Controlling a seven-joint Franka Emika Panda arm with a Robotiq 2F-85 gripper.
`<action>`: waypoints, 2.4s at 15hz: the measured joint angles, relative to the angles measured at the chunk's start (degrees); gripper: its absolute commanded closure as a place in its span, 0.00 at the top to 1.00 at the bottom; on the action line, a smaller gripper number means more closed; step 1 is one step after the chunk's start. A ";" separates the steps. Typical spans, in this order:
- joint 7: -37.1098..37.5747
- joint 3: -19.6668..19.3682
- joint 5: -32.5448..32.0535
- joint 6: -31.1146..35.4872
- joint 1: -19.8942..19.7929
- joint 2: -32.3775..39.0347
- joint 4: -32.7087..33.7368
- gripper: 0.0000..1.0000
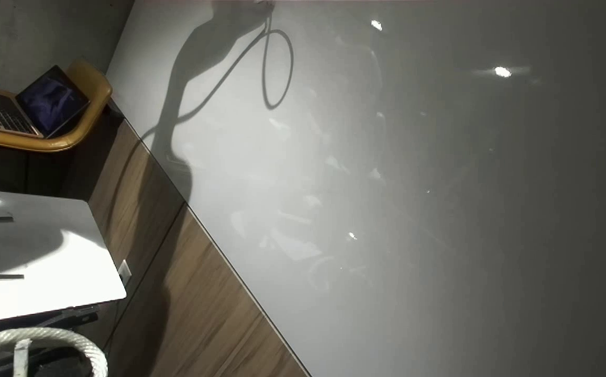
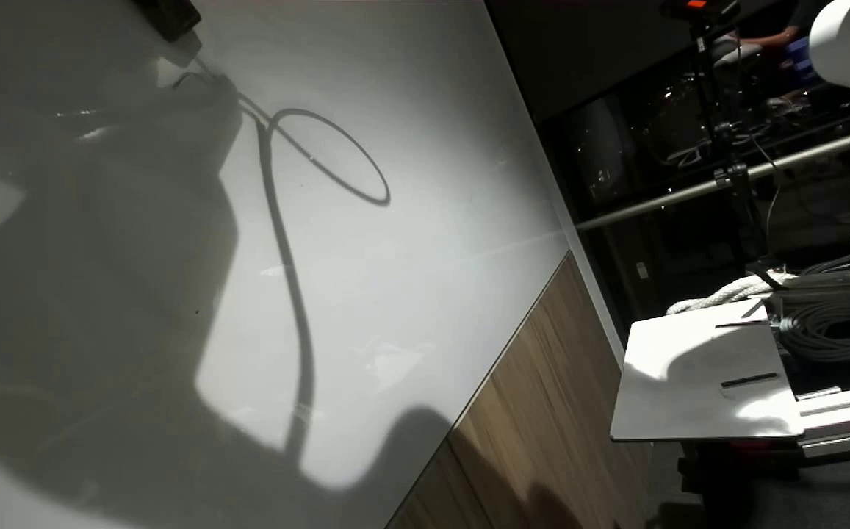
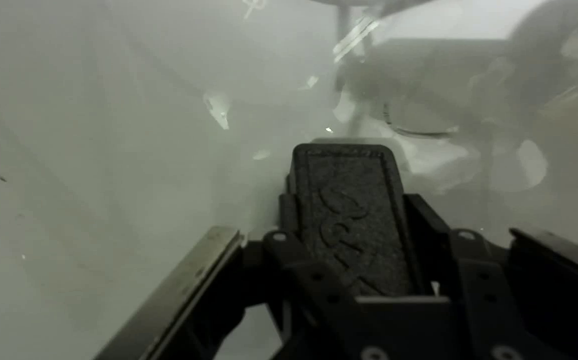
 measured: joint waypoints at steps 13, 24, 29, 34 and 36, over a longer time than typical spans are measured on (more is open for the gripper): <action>4.02 0.96 6.67 0.31 -0.65 2.65 -0.52 0.29; 4.01 0.19 6.71 -2.27 -2.00 2.66 -0.48 0.29; 4.01 0.08 6.73 -4.84 -3.43 2.60 -0.47 0.29; 4.02 0.08 6.69 -5.48 -3.63 2.66 -0.48 0.29; 4.18 0.06 6.48 -5.44 -3.31 2.76 -0.49 0.29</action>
